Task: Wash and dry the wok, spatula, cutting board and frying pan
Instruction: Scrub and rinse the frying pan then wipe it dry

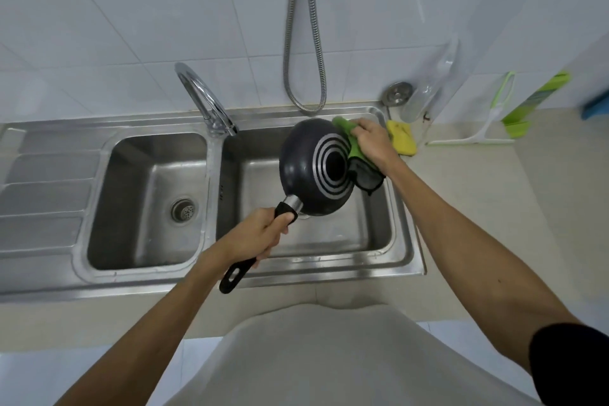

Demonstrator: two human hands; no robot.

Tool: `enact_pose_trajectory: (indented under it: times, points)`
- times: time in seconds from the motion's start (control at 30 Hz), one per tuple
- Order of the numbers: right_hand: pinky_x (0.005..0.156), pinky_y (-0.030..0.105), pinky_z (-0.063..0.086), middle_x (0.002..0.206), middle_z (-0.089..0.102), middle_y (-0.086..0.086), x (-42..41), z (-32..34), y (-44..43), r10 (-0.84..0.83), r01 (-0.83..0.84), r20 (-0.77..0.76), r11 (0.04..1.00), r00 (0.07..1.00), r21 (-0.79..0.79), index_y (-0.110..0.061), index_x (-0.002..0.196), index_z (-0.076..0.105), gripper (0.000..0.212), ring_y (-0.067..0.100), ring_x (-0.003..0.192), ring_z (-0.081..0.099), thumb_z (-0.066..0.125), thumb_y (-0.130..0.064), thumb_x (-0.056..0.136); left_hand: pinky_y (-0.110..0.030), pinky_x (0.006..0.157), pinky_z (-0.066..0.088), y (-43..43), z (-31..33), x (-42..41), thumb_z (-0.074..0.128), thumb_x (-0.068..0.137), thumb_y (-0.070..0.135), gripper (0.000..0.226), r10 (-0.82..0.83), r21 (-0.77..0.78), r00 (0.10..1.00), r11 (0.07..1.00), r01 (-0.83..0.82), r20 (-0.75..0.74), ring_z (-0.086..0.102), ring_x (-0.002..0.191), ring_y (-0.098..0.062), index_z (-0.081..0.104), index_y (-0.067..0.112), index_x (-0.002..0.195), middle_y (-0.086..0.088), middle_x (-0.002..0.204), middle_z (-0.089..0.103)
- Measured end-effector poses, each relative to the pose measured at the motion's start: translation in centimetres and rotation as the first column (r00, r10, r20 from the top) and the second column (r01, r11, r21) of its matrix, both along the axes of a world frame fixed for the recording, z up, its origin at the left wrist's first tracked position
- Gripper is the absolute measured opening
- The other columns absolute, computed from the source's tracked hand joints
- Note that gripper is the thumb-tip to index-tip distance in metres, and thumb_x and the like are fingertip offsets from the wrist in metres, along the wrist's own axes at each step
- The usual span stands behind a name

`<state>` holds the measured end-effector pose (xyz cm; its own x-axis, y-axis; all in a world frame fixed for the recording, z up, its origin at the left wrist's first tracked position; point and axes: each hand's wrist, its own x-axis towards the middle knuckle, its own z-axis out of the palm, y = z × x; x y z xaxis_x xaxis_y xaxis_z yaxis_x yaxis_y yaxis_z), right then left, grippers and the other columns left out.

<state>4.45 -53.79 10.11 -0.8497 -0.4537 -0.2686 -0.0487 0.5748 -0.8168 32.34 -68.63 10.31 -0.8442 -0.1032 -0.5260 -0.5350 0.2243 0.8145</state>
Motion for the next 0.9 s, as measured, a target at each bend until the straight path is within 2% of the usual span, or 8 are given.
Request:
enact_pose_trajectory:
  times: [0.2, 0.33, 0.4, 0.5, 0.6, 0.7, 0.8, 0.9]
  points:
    - [0.105, 0.041, 0.045, 0.138, 0.062, -0.004, 4.8, 2.6, -1.7, 0.202, -0.247, -0.434, 0.968, 0.878, -0.05, -0.022, 0.134, 0.062, 0.048, 0.023, 0.123, 0.057, 0.05, -0.017, 0.089, -0.037, 0.058, 0.043, -0.1, -0.3, -2.9, 0.044, 0.104, 0.042, 0.04, -0.199, -0.525, 0.979, 0.837, 0.153, -0.033, 0.057, 0.061, -0.027, 0.05, 0.012, 0.08, -0.008, 0.071, 0.06]
    - [0.064, 0.029, 0.052, 0.145, 0.052, -0.009, 9.6, 2.1, -0.4, 0.445, -0.437, -0.723, 0.872, 0.528, 0.218, -0.023, 0.137, 0.059, 0.047, 0.023, 0.102, 0.047, 0.051, -0.02, 0.09, -0.045, 0.059, 0.049, -0.3, -0.4, -4.3, 0.046, 0.103, 0.045, 0.045, -0.208, -0.661, 0.978, 0.738, 0.139, -0.026, 0.062, 0.066, -0.036, 0.057, 0.002, 0.093, -0.02, 0.083, 0.066]
    - [0.06, 0.032, 0.054, 0.145, 0.052, -0.007, 9.3, 2.2, -0.1, 0.412, -0.387, -0.734, 0.896, 0.539, 0.219, -0.019, 0.136, 0.06, 0.047, 0.025, 0.101, 0.047, 0.056, -0.015, 0.09, -0.048, 0.062, 0.052, 0.1, -0.1, -4.8, 0.047, 0.102, 0.049, 0.049, -0.188, -0.697, 0.981, 0.709, 0.111, -0.036, 0.063, 0.068, -0.037, 0.058, 0.001, 0.096, -0.02, 0.084, 0.066]
    - [0.084, 0.032, 0.047, 0.146, 0.052, -0.001, 7.9, 3.1, 0.1, 0.238, -0.266, -0.705, 0.961, 0.668, 0.072, -0.014, 0.137, 0.06, 0.047, 0.032, 0.11, 0.055, 0.053, -0.012, 0.09, -0.045, 0.057, 0.051, 0.8, 0.0, -5.1, 0.041, 0.099, 0.06, 0.058, -0.083, -0.703, 0.99, 0.71, -0.021, -0.114, 0.06, 0.063, -0.034, 0.058, 0.006, 0.088, -0.014, 0.075, 0.064]
    - [0.093, 0.028, 0.039, 0.143, 0.057, 0.005, 7.6, 4.3, 1.2, 0.101, -0.192, -0.74, 0.981, 0.664, -0.039, -0.008, 0.133, 0.062, 0.044, 0.033, 0.11, 0.059, 0.053, -0.009, 0.09, -0.036, 0.049, 0.044, 0.8, -0.2, -5.0, 0.036, 0.1, 0.061, 0.058, 0.023, -0.731, 0.985, 0.667, -0.144, -0.173, 0.058, 0.058, -0.027, 0.055, 0.011, 0.077, -0.006, 0.065, 0.062]
    - [0.097, 0.037, 0.044, 0.141, 0.058, 0.008, 7.2, 4.9, 3.0, 0.07, -0.204, -0.807, 0.977, 0.587, -0.064, -0.006, 0.131, 0.064, 0.043, 0.03, 0.113, 0.06, 0.057, -0.003, 0.089, -0.025, 0.045, 0.032, 0.0, -0.4, -4.9, 0.047, 0.096, 0.064, 0.054, 0.111, -0.693, 0.98, 0.694, -0.195, -0.165, 0.051, 0.052, -0.012, 0.049, 0.017, 0.07, 0.003, 0.058, 0.055]
    - [0.097, 0.037, 0.044, 0.141, 0.059, 0.006, 6.5, 5.1, 4.3, 0.042, -0.195, -0.814, 0.977, 0.58, -0.089, -0.007, 0.131, 0.064, 0.043, 0.026, 0.113, 0.059, 0.058, -0.003, 0.089, -0.025, 0.046, 0.037, -0.6, -0.8, -4.4, 0.058, 0.092, 0.061, 0.046, 0.131, -0.596, 0.988, 0.788, -0.155, -0.084, 0.059, 0.053, -0.013, 0.047, 0.02, 0.075, 0.003, 0.063, 0.058]
    - [0.101, 0.03, 0.041, 0.141, 0.058, 0.004, 6.0, 4.5, 5.2, 0.033, -0.187, -0.784, 0.977, 0.619, -0.107, -0.011, 0.132, 0.063, 0.043, 0.023, 0.116, 0.057, 0.057, -0.007, 0.09, -0.031, 0.045, 0.053, -0.1, -1.8, -2.9, 0.065, 0.095, 0.044, 0.036, 0.203, -0.134, 0.979, 0.971, -0.198, 0.022, 0.072, 0.057, -0.022, 0.049, 0.013, 0.105, -0.007, 0.09, 0.068]
